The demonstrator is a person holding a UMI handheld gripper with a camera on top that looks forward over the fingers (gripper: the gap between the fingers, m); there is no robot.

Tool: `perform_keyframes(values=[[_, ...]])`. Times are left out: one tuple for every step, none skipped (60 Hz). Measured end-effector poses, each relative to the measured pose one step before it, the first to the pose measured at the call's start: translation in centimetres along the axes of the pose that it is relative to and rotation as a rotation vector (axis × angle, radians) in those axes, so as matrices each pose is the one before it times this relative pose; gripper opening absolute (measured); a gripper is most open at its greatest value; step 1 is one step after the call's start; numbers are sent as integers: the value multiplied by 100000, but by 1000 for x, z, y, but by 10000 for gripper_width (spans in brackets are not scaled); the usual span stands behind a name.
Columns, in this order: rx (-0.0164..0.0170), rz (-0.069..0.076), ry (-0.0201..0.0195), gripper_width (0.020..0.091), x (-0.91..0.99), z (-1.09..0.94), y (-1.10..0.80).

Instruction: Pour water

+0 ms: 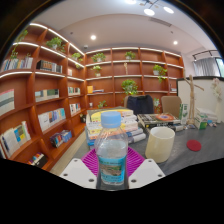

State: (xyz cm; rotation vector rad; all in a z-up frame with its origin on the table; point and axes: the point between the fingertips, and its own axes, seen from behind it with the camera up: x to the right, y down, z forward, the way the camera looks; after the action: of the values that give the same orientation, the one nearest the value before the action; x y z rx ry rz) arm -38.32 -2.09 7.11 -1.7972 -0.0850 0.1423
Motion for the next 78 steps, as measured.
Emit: perform_keyframes(values=[[-36,1299,-11,312,72,-35,-1],[154,834,34,312,70,-29,-46],[114,-46,-177,311,53,86,48],[-117,87,-324,310,-27,-1,14],[-256,352,-117,311,37,1,25],[-177,647,187,311,93,0,-47],[-318,487,173,312,79,-15,-25],[-392,126,29,311,25,1,-30],[-578,188,2,311,23,46,59],[-695,540,58,311,52,31,1],[-663,1178,165,311,90,68,-36],[-663,1721,45,311,87,82,-35],[-739,2070,-342,310,40,73,-35],[-506,2416,-813,311,86,78,9],[-839,3262,-1101,310,-12,19,-77],[-631,3589,-1015,310,-93,85,-84],[-193,4057,-868,310,-36,137,-190],[63,4269,-815,310,-50,127,-246],[306,4475,-881,311,-36,159,-272],[379,4587,-1003,311,-80,127,-279],[438,4607,-1256,310,-124,149,-294],[399,4527,-1518,310,-179,113,-287],[241,4605,-1603,310,-181,108,-259],[-496,4740,-832,310,-414,173,-339],[848,4960,-1804,311,165,299,-116],[556,5173,-1355,311,-89,100,-312],[929,4931,-1425,311,-115,78,-432],[997,4829,-1477,310,-171,49,-442],[920,4901,-1596,310,-147,98,-416],[799,5128,-1585,310,-179,112,-384],[765,5304,-1508,310,-194,82,-373],[792,5175,-1482,309,-183,122,-382],[971,4149,-702,310,-373,-30,-145],[1035,4392,-1740,310,-3,291,-321],[833,4599,-1356,311,-81,134,-352],[756,4733,-1081,310,-37,140,-326],[572,4783,-864,310,-24,130,-287],[390,4777,-719,310,-19,119,-232],[-398,5794,-410,310,-987,-744,-223],[1108,3315,-1062,310,336,744,-299],[675,3609,-1062,310,-123,85,-227],[719,3567,-1195,309,-143,86,-202],[384,3888,-1201,311,-152,100,-129],[16,4330,-1032,309,-107,88,-34],[-53,4433,-916,310,-101,82,1],[192,4004,-934,310,-134,74,-53],[291,3551,-655,309,-451,-207,-205],[323,2517,-960,310,-27,273,-127],[255,2516,-753,310,-102,96,-32],[147,2553,-523,311,-43,93,-5],[91,2691,-327,309,-35,77,-8],[247,2695,-269,309,-44,46,-65],[341,2424,-422,309,-98,40,-90],[336,2280,-543,310,-126,-26,-126],[101,2257,-566,309,-327,-408,-138],[183,1868,-639,309,45,185,-198],[-143,2445,-963,309,-118,48,-65],[-245,2653,-849,309,-140,-56,9],[6,2561,-716,309,-97,-36,-82],[422,2105,-546,309,-113,-48,-126],[590,1590,-138,309,-280,-340,72],[400,680,-47,309,43,405,-335],[124,636,277,309,43,-8,-12],[-284,484,550,309,104,-49,77],[-450,406,612,309,112,-42,106],[-281,296,460,309,74,-44,62],[63,-2,254,309,5,-1,-10],[303,-1,-95,310,62,-384,227],[125,-437,0,310,78,571,-405],[62,-95,-31,311,9,73,-14],[-145,-148,196,311,29,-9,56],[-382,-435,306,310,23,-9,97],[-267,-682,321,310,-47,-257,198],[-163,-1383,447,310,115,285,-80],[-34,-1507,606,310,-36,-113,207],[-246,-1846,635,311,44,84,121],[-580,-2117,556,309,16,79,170],[-671,-2262,416,310,-58,55,206]])
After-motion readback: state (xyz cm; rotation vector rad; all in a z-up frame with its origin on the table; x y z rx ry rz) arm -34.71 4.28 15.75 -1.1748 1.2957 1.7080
